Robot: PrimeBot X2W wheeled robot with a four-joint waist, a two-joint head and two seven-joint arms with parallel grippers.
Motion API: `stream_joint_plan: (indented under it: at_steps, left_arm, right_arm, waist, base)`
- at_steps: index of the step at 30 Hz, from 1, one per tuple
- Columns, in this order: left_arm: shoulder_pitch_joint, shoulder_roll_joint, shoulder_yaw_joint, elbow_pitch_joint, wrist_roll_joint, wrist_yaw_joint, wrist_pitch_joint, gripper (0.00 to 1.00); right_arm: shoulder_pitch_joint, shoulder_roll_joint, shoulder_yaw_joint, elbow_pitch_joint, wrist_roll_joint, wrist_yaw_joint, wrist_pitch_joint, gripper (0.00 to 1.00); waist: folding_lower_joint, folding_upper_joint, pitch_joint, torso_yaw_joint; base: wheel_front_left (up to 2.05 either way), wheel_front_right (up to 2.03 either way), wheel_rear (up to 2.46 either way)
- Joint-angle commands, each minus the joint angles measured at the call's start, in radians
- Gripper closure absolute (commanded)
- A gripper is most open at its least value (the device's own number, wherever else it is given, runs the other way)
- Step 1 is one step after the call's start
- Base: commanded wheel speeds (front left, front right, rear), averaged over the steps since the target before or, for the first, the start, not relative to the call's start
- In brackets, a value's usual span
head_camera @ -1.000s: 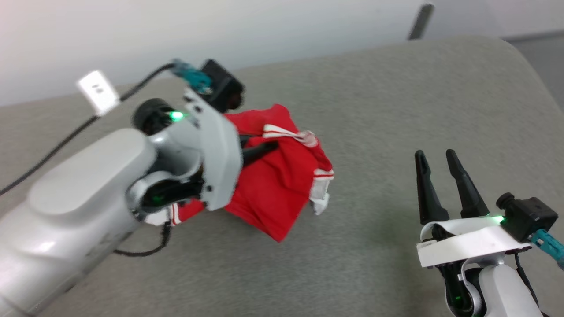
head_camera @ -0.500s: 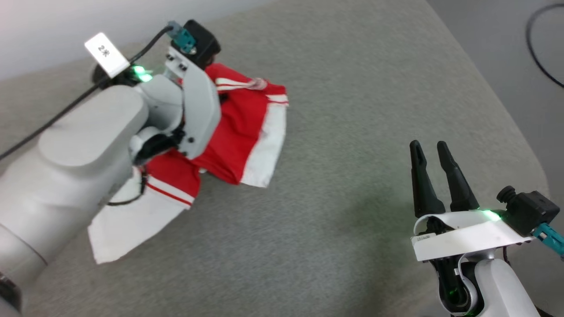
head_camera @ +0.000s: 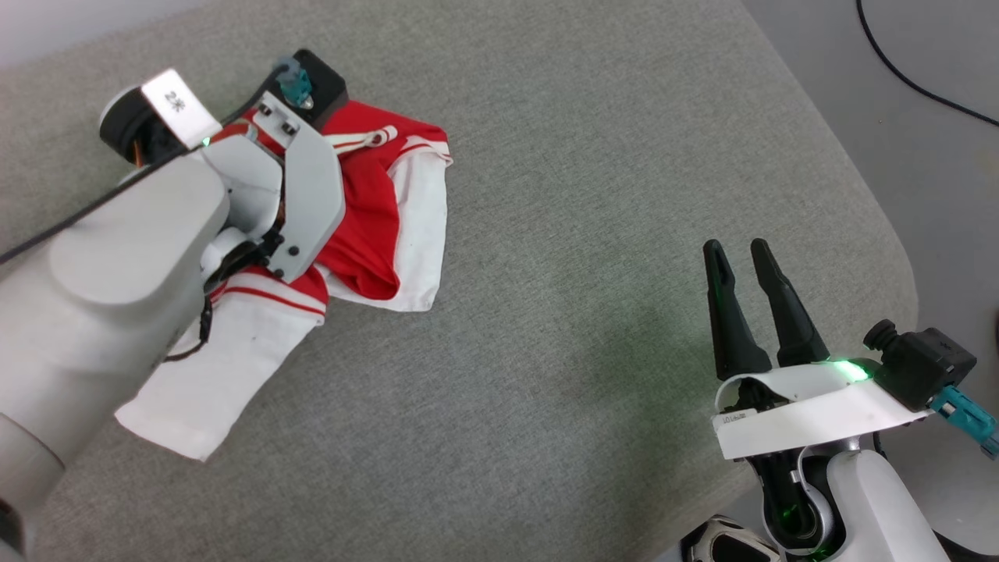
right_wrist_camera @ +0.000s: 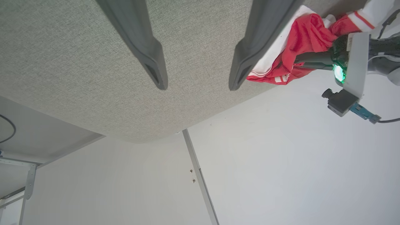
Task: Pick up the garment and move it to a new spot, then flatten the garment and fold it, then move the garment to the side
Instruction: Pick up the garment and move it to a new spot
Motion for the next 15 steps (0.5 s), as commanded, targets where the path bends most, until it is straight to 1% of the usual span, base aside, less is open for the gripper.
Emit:
stream_joint_plan:
  at_steps: [1, 2, 3, 4, 5, 6, 7, 8, 9, 11, 15]
  left_arm:
    - [0.06, 0.006, -0.025, 0.021, -0.004, 0.0, 0.017, 1.0]
    - [0.06, 0.006, -0.026, 0.021, -0.007, 0.0, 0.016, 1.0]
    - [0.057, 0.004, -0.026, 0.021, -0.009, 0.0, 0.013, 0.98]
    - [0.052, 0.002, -0.026, 0.023, -0.018, 0.001, 0.006, 0.78]
    - [0.044, -0.003, -0.026, 0.024, -0.025, 0.0, -0.002, 0.61]
    - [0.035, -0.008, -0.025, 0.025, -0.032, 0.0, -0.015, 0.47]
    - [0.027, -0.014, -0.023, 0.026, -0.04, 0.0, -0.025, 0.12]
    - [0.02, -0.021, -0.022, 0.024, -0.049, 0.0, -0.038, 0.0]
    - [0.02, -0.021, -0.022, 0.024, -0.049, 0.0, -0.038, 0.0]
    - [0.003, -0.037, -0.019, 0.023, -0.067, 0.0, -0.075, 0.0]
    - [-0.024, -0.073, -0.014, 0.019, -0.109, 0.001, -0.172, 0.0]
  right_arm:
    - [-0.012, 0.003, 0.0, -0.004, 0.003, 0.0, 0.0, 0.0]
    - [-0.014, 0.003, -0.001, -0.006, 0.0, 0.0, -0.001, 0.0]
    - [-0.015, 0.003, -0.004, -0.006, -0.004, 0.0, 0.0, 0.0]
    - [-0.015, 0.003, -0.006, -0.006, -0.008, 0.0, 0.0, 0.0]
    - [-0.014, 0.003, -0.009, -0.004, -0.015, 0.0, -0.001, 0.0]
    - [-0.014, 0.003, -0.011, -0.001, -0.022, 0.0, -0.001, 0.0]
    - [-0.014, 0.003, -0.013, 0.003, -0.031, 0.0, -0.001, 0.0]
    - [-0.014, 0.003, -0.015, 0.006, -0.039, 0.0, -0.001, 0.0]
    - [-0.014, 0.003, -0.015, 0.006, -0.039, 0.0, -0.001, 0.0]
    - [-0.013, 0.003, -0.022, 0.014, -0.061, 0.0, -0.001, 0.0]
    - [-0.014, 0.002, -0.037, 0.034, -0.117, 0.0, 0.0, 0.0]
  waist:
    - [0.0, 0.0, 0.007, 0.002]
    - [0.0, 0.0, 0.007, 0.005]
    - [0.0, 0.0, 0.006, 0.011]
    - [0.0, 0.0, 0.004, 0.018]
    - [0.0, 0.0, 0.0, 0.026]
    - [0.0, 0.0, -0.005, 0.036]
    - [0.0, 0.0, -0.013, 0.049]
    - [0.0, 0.0, -0.021, 0.063]
    - [0.0, 0.0, -0.021, 0.063]
    - [0.0, 0.0, -0.041, 0.096]
    - [0.0, 0.0, -0.089, 0.179]
  base:
    - [0.0, 0.0, 0.0]
    - [0.0, 0.0, 0.0]
    - [0.0, 0.0, 0.0]
    - [0.0, 0.0, 0.0]
    - [0.0, 0.0, 0.0]
    - [0.0, 0.0, 0.0]
    - [0.0, 0.0, 0.0]
    - [0.0, 0.0, 0.0]
    - [0.0, 0.0, 0.0]
    - [0.0, 0.0, 0.0]
    - [0.0, 0.0, 0.0]
